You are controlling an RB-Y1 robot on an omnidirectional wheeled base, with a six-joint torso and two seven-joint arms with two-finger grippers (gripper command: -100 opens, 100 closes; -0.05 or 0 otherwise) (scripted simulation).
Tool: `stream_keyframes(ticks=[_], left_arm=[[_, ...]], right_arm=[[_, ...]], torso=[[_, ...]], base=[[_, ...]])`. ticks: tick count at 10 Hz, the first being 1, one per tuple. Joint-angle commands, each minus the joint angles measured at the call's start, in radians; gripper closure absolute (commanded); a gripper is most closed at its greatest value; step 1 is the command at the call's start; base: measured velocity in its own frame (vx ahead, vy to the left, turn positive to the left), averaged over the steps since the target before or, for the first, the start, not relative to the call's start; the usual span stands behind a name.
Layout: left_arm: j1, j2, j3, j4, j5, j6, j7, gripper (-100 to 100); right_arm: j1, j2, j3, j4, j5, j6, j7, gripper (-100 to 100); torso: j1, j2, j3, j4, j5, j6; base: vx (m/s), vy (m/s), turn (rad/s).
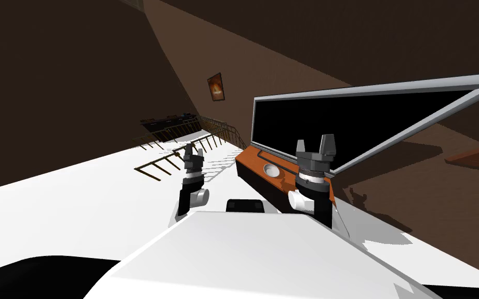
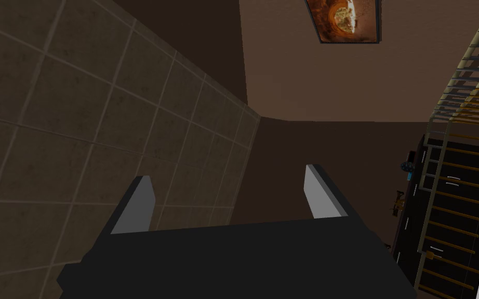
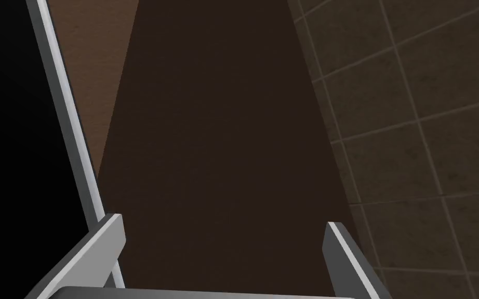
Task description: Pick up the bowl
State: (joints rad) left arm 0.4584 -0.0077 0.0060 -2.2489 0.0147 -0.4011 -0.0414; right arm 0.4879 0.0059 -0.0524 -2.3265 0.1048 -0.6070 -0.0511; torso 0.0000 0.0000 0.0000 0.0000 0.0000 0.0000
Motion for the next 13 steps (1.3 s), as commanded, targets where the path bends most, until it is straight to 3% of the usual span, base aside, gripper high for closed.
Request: stream_keyframes(ticks=[1, 5, 9, 10, 13], left_arm=[[0.0, 0.0, 0.0, 0.0, 0.0, 0.0, 0.0, 0], [0.0, 0.0, 0.0, 0.0, 0.0, 0.0, 0.0, 0], [0.0, 0.0, 0.0, 0.0, 0.0, 0.0, 0.0, 0], [0.0, 0.0, 0.0, 0.0, 0.0, 0.0, 0.0, 0], [0.0, 0.0, 0.0, 0.0, 0.0, 0.0, 0.0, 0]], right_arm=[[0.003, -0.034, 0.001, 0.019, 0.012, -0.003, 0.011, -100], [0.011, -0.119, 0.005, 0.085, 0.053, -0.009, 0.054, -100], [0.021, -0.224, 0.015, 0.191, 0.119, -0.011, 0.126, -100], [0.021, -0.224, 0.015, 0.193, 0.119, -0.011, 0.126, -100], [0.029, -0.31, 0.026, 0.288, 0.181, -0.007, 0.2, -100]], torso=[[0.0, 0.0, 0.0, 0.0, 0.0, 0.0], [0.001, 0.0, 0.0, 0.0, 0.0, 0.0], [0.001, -0.001, -0.001, 0.0, 0.0, 0.0], [0.001, -0.001, -0.001, 0.0, 0.0, 0.0], [0.001, -0.001, -0.001, 0.0, 0.0, 0.0]], base=[[0.001, 0.004, -0.032], [0.005, 0.012, -0.03], [0.015, 0.023, -0.028], [0.015, 0.016, -0.006], [0.021, 0.029, -0.006]])
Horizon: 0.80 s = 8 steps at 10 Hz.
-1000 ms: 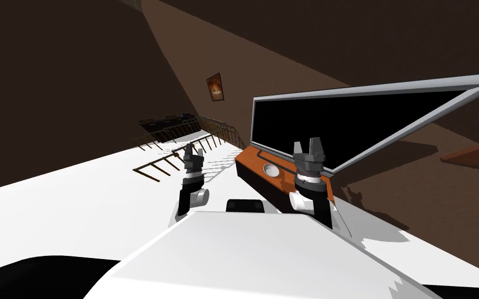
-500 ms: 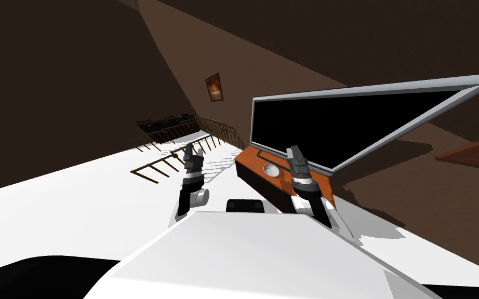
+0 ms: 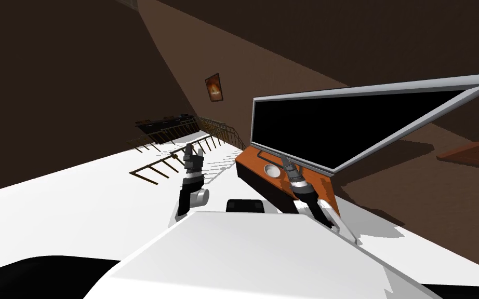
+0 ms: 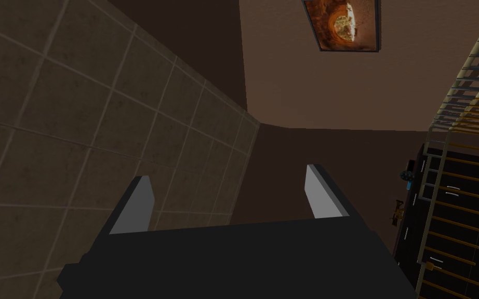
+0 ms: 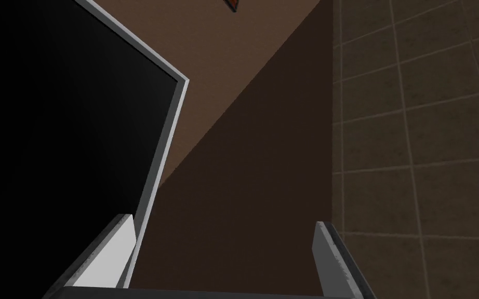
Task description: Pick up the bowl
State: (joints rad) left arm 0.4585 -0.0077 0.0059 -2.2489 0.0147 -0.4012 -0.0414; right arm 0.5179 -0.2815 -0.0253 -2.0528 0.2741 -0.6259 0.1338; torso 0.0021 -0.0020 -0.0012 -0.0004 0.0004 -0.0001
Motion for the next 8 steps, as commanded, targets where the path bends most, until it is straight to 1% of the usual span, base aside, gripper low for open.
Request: stream_keyframes(ticks=[1, 2, 4, 5, 6, 7, 8], left_arm=[[0.0, 0.0, 0.0, 0.0, 0.0, 0.0, 0.0, 0], [0.0, 0.0, 0.0, 0.0, 0.0, 0.0, 0.0, 0], [0.0, 0.0, 0.0, 0.0, 0.0, 0.0, 0.0, 0], [0.0, 0.0, 0.0, 0.0, 0.0, 0.0, 0.0, 0], [0.0, 0.0, 0.0, 0.0, 0.0, 0.0, 0.0, 0], [0.0, 0.0, 0.0, 0.0, 0.0, 0.0, 0.0, 0], [0.0, 0.0, 0.0, 0.0, 0.0, 0.0, 0.0, 0]], right_arm=[[0.001, -0.05, 0.004, 0.05, 0.034, 0.015, 0.043, -100], [0.001, -0.052, 0.004, 0.061, 0.034, 0.015, 0.043, -100], [0.005, -0.112, 0.015, 0.134, 0.082, 0.023, 0.104, -100], [0.005, -0.112, 0.015, 0.143, 0.082, 0.023, 0.104, -100], [0.006, -0.142, 0.021, 0.177, 0.106, 0.028, 0.136, -100], [0.006, -0.142, 0.021, 0.186, 0.106, 0.028, 0.136, -100], [0.008, -0.171, 0.028, 0.212, 0.132, 0.035, 0.17, -100]], torso=[[0.0, 0.0, 0.0, 0.0, 0.0, 0.0], [0.0, 0.0, 0.0, 0.0, 0.0, 0.0], [-0.001, 0.0, 0.0, 0.0, 0.0, 0.0], [0.0, 0.0, 0.0, 0.0, 0.0, 0.0], [0.0, 0.0, 0.0, 0.0, 0.0, 0.0], [-0.001, 0.0, 0.0, 0.0, 0.0, 0.0], [-0.001, 0.0, 0.0, 0.0, 0.0, 0.0]], base=[[0.036, 0.044, 0.008], [0.025, 0.029, 0.0], [0.031, 0.034, 0.022], [0.028, 0.031, 0.003], [0.033, 0.026, 0.027], [0.024, 0.024, 0.013], [0.03, 0.034, 0.034]])
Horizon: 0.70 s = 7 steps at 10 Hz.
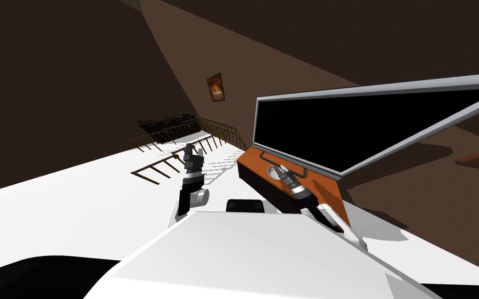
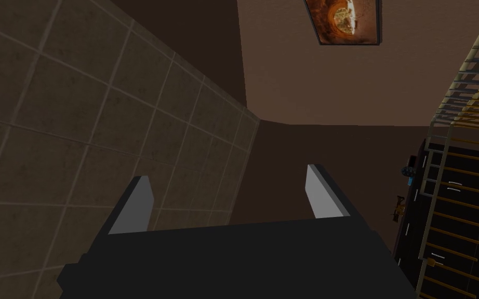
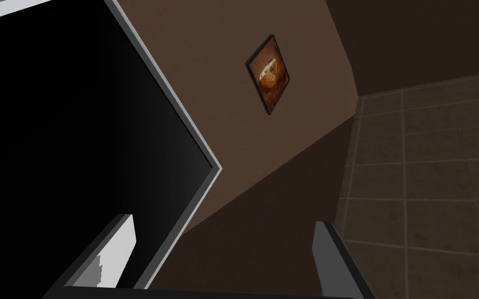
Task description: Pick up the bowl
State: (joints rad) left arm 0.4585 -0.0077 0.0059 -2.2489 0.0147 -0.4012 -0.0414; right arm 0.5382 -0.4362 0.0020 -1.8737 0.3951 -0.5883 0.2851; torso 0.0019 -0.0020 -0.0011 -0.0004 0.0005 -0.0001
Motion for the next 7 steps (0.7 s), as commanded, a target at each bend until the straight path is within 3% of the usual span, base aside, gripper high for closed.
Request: stream_keyframes(ticks=[1, 2, 3, 5, 7], left_arm=[[0.0, 0.0, 0.0, 0.0, 0.0, 0.0, 0.0, 0], [0.0, 0.0, 0.0, 0.0, 0.0, 0.0, 0.0, 0], [0.0, 0.0, 0.0, 0.0, 0.0, 0.0, 0.0, 0], [0.0, 0.0, 0.0, 0.0, 0.0, 0.0, 0.0, 0], [0.0, 0.0, 0.0, 0.0, 0.0, 0.0, 0.0, 0]], right_arm=[[-0.013, -0.017, 0.001, 0.05, 0.011, -0.003, 0.019, -100], [-0.011, -0.046, 0.008, 0.082, 0.036, 0.004, 0.054, -100], [-0.011, -0.046, 0.008, 0.096, 0.036, 0.004, 0.054, -100], [-0.01, -0.104, 0.024, 0.17, 0.088, 0.022, 0.117, -100], [-0.01, -0.104, 0.024, 0.189, 0.088, 0.022, 0.127, -100]], torso=[[0.0, 0.0, 0.0, 0.0, 0.0, 0.0], [0.0, 0.0, 0.0, 0.0, 0.0, 0.0], [0.0, 0.0, 0.0, 0.0, 0.0, 0.0], [0.0, -0.001, 0.0, 0.0, 0.0, 0.0], [0.001, -0.001, -0.001, 0.0, 0.0, 0.0]], base=[[0.028, 0.031, 0.012], [0.029, 0.032, 0.039], [0.028, 0.025, 0.017], [0.055, 0.047, 0.066], [0.03, 0.027, 0.006]])
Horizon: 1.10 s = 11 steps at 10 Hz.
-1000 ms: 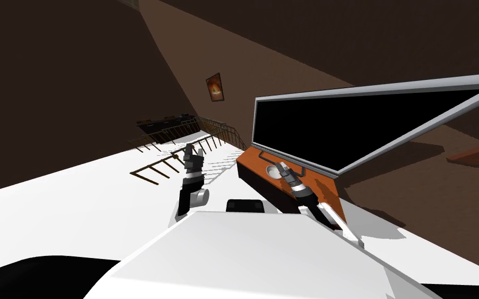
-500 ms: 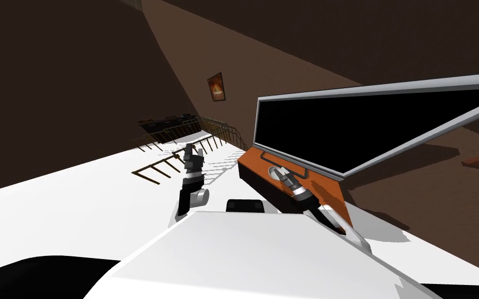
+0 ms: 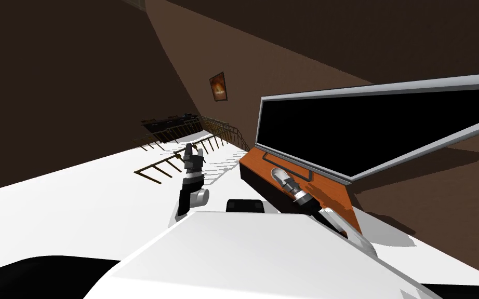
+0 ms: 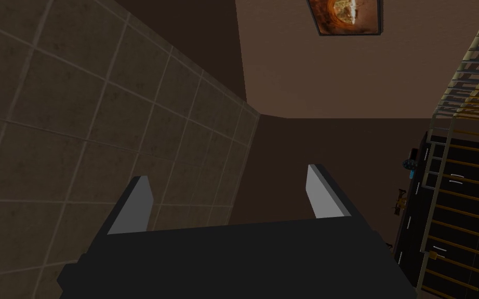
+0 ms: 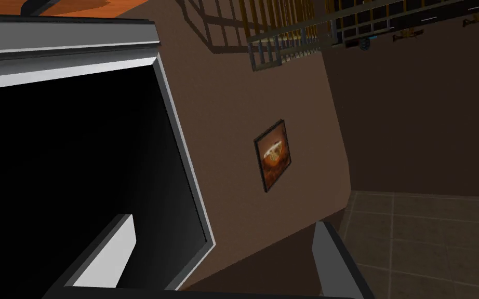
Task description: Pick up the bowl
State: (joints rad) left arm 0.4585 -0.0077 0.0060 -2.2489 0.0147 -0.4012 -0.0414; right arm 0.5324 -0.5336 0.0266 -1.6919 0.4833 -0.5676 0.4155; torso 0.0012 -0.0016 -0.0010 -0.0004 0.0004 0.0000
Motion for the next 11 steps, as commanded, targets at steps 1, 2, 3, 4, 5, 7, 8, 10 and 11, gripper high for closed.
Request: stream_keyframes(ticks=[1, 2, 3, 4, 5, 7, 8, 10, 11], left_arm=[[0.0, 0.0, 0.0, 0.0, 0.0, 0.0, 0.0, 0], [0.0, 0.0, 0.0, 0.0, 0.0, 0.0, 0.0, 0], [0.0, 0.0, 0.0, 0.0, 0.0, 0.0, 0.0, 0], [0.0, 0.0, 0.0, 0.0, 0.0, 0.0, 0.0, 0], [0.0, 0.0, 0.0, 0.0, 0.0, 0.0, 0.0, 0], [0.0, 0.0, 0.0, 0.0, 0.0, 0.0, 0.0, 0], [0.0, 0.0, 0.0, 0.0, 0.0, 0.0, 0.0, 0], [0.0, 0.0, 0.0, 0.0, 0.0, 0.0, 0.0, 0], [0.0, 0.0, 0.0, 0.0, 0.0, 0.0, 0.0, 0]], right_arm=[[-0.004, -0.035, 0.007, 0.05, 0.026, 0.011, 0.035, -100], [-0.005, -0.063, 0.016, 0.077, 0.052, 0.022, 0.067, -100], [-0.005, -0.063, 0.016, 0.101, 0.052, 0.022, 0.073, -100], [-0.005, -0.089, 0.024, 0.13, 0.077, 0.034, 0.111, -100], [-0.005, -0.089, 0.024, 0.149, 0.077, 0.034, 0.112, -100], [-0.006, -0.115, 0.033, 0.195, 0.103, 0.046, 0.151, -100], [-0.007, -0.14, 0.042, 0.224, 0.128, 0.059, 0.191, -100], [-0.009, -0.164, 0.051, 0.275, 0.153, 0.073, 0.225, -100], [-0.009, -0.164, 0.051, 0.289, 0.153, 0.073, 0.23, -100]], torso=[[0.0, 0.0, 0.0, 0.0, 0.0, 0.0], [0.0, 0.0, 0.0, 0.0, 0.0, 0.0], [0.002, -0.002, -0.001, 0.0, 0.0, 0.0], [0.001, -0.002, -0.001, 0.0, 0.0, 0.0], [0.001, -0.002, -0.001, 0.0, 0.0, 0.0], [0.001, -0.002, -0.001, 0.0, 0.0, 0.0], [0.001, -0.001, -0.001, 0.0, 0.0, 0.0], [0.001, -0.001, -0.001, 0.0, 0.0, 0.0], [0.002, -0.001, -0.001, 0.0, 0.0, 0.0]], base=[[0.026, 0.031, 0.062], [0.061, 0.056, 0.107], [0.051, 0.039, 0.032], [0.05, 0.037, 0.07], [0.041, 0.03, 0.028], [0.05, 0.035, 0.053], [0.052, 0.053, 0.099], [0.048, 0.04, 0.054], [0.041, 0.037, 0.046]])
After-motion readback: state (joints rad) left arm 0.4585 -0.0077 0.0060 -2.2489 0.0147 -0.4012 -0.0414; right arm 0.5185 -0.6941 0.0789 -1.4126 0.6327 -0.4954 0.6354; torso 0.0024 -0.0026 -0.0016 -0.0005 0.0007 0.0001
